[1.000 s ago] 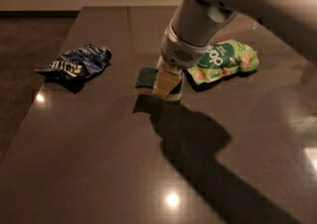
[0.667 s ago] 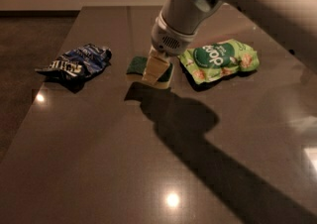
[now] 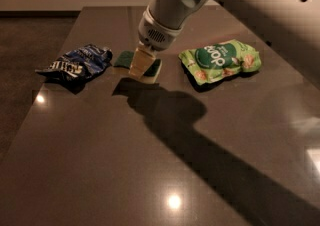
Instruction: Move sponge near blue chip bag
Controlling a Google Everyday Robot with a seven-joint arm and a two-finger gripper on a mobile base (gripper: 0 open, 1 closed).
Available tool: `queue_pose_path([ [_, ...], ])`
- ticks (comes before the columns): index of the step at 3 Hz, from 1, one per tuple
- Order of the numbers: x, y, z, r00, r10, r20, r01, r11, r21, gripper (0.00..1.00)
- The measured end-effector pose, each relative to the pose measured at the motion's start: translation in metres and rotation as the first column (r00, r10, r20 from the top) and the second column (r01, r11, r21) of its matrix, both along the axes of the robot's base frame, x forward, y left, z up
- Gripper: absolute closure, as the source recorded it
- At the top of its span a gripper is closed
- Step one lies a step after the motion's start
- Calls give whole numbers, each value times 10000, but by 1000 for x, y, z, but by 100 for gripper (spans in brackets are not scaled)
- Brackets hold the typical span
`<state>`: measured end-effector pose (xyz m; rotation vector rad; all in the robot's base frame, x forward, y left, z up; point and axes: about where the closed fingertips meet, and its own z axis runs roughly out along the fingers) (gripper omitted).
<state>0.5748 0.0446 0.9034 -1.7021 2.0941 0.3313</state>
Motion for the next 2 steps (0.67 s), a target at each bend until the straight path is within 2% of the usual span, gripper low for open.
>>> queue_pose_path([
  [1,7,19,-3,9998,-172,-51,172,9998,106,85],
  [2,10,38,-8,9994,-354,-45,355,9992,195,62],
])
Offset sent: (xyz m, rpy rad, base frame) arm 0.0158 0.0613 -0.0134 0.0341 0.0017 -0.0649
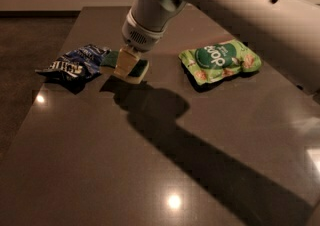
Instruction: Move sponge near blue chip bag
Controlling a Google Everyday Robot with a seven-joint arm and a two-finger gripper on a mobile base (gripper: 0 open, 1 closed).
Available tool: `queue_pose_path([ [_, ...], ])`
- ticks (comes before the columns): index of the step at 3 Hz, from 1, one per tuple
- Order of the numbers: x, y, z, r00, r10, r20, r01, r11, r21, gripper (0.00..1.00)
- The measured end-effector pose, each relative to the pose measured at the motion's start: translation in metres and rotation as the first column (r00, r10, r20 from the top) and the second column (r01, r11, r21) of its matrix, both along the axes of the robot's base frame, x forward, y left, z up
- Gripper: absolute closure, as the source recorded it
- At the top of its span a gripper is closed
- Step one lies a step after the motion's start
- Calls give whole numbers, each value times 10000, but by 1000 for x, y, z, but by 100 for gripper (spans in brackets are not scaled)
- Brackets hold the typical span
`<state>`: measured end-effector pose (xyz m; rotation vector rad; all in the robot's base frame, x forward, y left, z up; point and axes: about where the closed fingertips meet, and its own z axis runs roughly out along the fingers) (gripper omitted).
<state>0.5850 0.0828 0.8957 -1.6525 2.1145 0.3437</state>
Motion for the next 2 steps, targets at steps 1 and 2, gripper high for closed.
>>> queue_pose_path([
  [1,-3,19,-6,10000,-26,-10,26,10000,25,38],
  [2,-5,23,-7,10000,-7,-16,7,10000,17,8],
])
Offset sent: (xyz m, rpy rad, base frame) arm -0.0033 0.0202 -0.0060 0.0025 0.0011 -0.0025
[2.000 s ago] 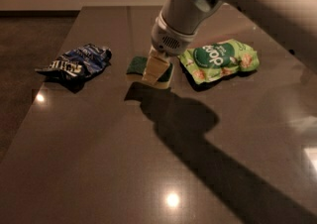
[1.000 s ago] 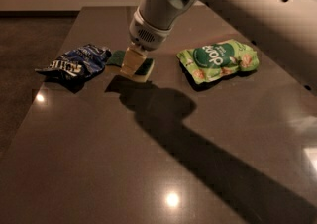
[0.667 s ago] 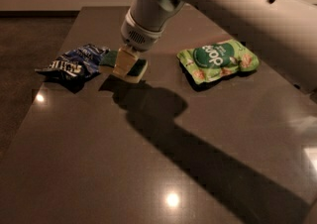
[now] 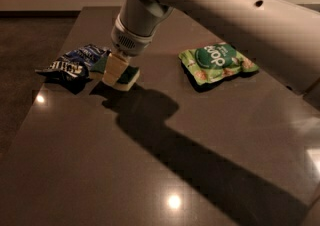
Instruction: Move sponge near blue chip bag
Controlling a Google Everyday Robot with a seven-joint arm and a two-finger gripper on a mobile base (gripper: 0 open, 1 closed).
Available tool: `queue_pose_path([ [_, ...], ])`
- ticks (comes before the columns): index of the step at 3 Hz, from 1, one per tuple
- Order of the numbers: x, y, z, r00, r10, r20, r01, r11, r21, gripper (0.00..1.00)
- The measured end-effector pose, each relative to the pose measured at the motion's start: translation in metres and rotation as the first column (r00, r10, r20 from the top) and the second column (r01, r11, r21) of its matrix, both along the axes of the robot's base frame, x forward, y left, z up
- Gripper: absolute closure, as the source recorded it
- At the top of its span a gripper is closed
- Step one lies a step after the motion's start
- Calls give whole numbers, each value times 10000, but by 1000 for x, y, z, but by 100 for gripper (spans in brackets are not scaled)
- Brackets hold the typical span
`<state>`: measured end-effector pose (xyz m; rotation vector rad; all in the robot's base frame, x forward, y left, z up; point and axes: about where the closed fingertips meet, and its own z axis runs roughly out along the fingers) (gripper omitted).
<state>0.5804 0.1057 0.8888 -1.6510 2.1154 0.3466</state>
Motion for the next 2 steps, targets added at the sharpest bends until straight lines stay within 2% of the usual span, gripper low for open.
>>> queue_pose_path([
  [1,-1,0,0,10000,13,1,-13,10000,-6,0],
  [2,-1,1,0,10000,14,2,-14,10000,-7,0],
])
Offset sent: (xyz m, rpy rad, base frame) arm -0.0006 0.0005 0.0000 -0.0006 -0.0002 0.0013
